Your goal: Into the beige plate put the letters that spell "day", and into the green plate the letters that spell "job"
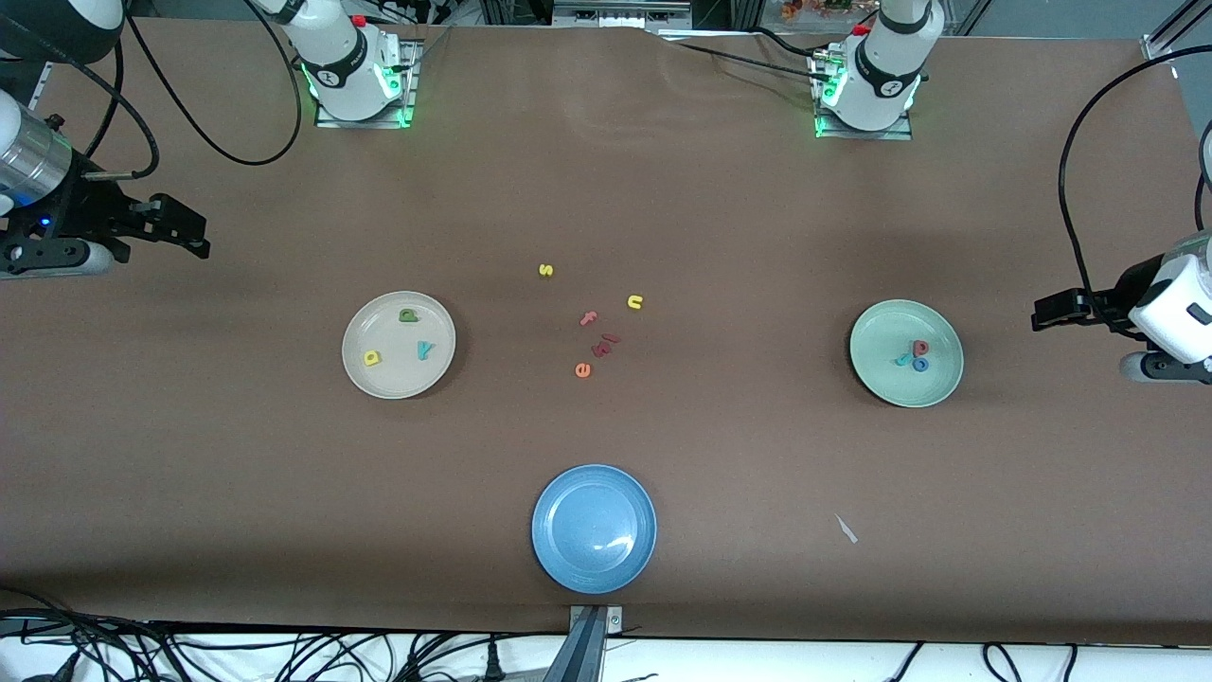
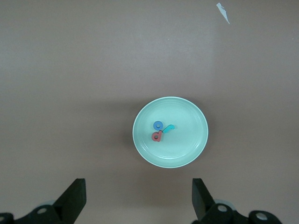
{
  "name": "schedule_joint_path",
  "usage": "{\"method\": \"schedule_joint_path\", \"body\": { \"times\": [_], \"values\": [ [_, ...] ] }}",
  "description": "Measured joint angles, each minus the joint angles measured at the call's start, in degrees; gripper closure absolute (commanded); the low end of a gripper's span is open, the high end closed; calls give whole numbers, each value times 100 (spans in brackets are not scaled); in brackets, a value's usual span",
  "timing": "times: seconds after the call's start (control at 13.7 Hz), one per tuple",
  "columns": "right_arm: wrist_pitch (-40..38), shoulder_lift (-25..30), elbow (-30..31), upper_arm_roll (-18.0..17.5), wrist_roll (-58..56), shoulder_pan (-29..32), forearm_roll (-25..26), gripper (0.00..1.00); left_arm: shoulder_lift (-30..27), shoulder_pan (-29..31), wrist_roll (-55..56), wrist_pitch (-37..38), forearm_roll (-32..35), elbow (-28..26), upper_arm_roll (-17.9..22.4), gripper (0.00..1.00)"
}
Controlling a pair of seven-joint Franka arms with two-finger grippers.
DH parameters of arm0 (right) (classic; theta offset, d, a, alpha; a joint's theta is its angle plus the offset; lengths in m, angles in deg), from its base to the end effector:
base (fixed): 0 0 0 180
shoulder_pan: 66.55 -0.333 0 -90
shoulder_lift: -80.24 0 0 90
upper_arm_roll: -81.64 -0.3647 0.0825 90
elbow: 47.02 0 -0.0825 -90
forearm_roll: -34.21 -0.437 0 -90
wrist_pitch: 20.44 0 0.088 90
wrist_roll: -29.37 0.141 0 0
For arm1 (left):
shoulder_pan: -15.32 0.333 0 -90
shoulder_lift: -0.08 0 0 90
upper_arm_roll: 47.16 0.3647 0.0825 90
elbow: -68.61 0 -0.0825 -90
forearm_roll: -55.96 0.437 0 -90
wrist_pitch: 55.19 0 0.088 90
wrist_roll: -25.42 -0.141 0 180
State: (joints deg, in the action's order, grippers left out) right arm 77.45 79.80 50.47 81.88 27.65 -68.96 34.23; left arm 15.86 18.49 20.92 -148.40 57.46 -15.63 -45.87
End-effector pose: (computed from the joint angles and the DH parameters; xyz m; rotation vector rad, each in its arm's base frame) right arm 0.6170 0.0233 0.5774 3.1394 0.1067 -0.0011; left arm 0.6917 0.0558 0.5164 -3.1131 0.0065 0.1885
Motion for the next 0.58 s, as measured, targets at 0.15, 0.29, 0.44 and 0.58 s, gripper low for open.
{"method": "schedule_joint_path", "body": {
  "times": [0.15, 0.29, 0.44, 0.58],
  "values": [
    [5, -1, 0, 0, 1, 0, 0, 0, -10, -23, -26, 0, 0, 13, -17, 2],
    [7, -1, 0, 0, 1, 0, 0, 0, -10, -71, -29, 0, 0, 13, -90, 2],
    [7, -3, 0, 0, 1, 0, 0, 0, -10, -93, -29, 0, 0, 13, -148, 2],
    [7, -6, 0, 0, 1, 0, 0, 0, -10, -90, -30, 0, 0, 13, -146, 2]
  ]
}}
